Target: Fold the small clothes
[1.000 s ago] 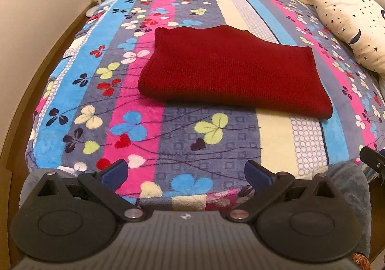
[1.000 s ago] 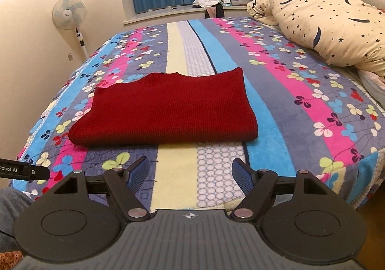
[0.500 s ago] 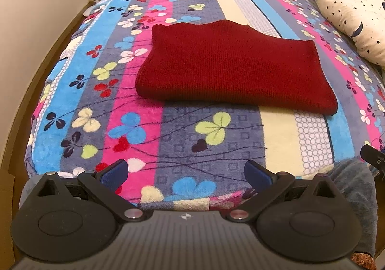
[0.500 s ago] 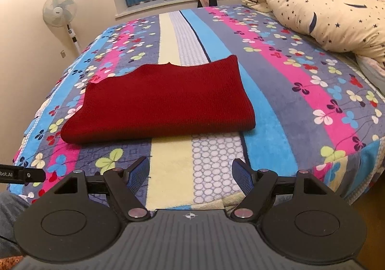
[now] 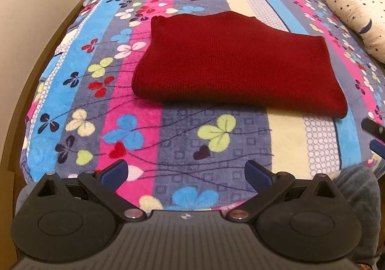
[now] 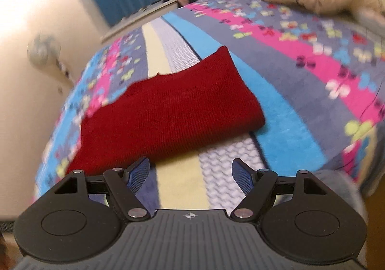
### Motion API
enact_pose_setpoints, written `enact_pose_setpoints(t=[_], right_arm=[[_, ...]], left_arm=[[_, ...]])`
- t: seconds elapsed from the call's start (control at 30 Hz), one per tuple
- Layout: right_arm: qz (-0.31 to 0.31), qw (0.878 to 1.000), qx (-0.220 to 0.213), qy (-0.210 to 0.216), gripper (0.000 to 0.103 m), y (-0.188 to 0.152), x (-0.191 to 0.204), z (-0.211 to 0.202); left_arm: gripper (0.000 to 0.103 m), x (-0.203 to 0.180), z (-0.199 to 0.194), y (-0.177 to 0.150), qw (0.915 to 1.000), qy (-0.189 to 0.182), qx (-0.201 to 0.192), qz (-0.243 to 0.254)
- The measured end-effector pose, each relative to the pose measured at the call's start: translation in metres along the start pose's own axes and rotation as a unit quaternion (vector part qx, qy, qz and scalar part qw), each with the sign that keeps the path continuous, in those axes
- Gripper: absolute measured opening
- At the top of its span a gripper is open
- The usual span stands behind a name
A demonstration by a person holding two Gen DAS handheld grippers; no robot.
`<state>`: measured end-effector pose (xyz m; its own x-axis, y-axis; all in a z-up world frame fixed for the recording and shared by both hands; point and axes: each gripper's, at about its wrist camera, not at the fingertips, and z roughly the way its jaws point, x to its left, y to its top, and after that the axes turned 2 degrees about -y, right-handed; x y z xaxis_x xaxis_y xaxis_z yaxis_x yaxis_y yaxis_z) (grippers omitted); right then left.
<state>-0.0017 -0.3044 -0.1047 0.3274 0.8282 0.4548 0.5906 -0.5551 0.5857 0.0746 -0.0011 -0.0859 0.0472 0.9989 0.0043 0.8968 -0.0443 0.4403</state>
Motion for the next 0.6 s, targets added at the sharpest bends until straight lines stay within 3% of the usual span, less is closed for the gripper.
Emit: enact_pose_setpoints(t=[0.13,0.3,0.5,0.6], right_arm=[[0.095,0.995,-0.007,0.002,0.077,0.011,-0.031,0.044],[0.22,0.975,0.023,0.004,0.075,0.022,-0.072,0.105],[0.301,0.953,0.026,0.002,0.076,0.026,-0.1,0.159],[0.33,0.944,0.007,0.019,0.083,0.028,-0.108,0.172]], left_arm=[[0.103,0.005,0.01,0.014,0.9999,0.013,0.005,-0.003],[0.103,0.014,0.024,0.028,0.9992,0.025,0.02,-0.024],[0.103,0.023,0.041,0.035,0.9976,0.034,0.045,-0.04],[0.103,0.025,0.046,0.037,0.9971,0.037,0.052,-0.041]])
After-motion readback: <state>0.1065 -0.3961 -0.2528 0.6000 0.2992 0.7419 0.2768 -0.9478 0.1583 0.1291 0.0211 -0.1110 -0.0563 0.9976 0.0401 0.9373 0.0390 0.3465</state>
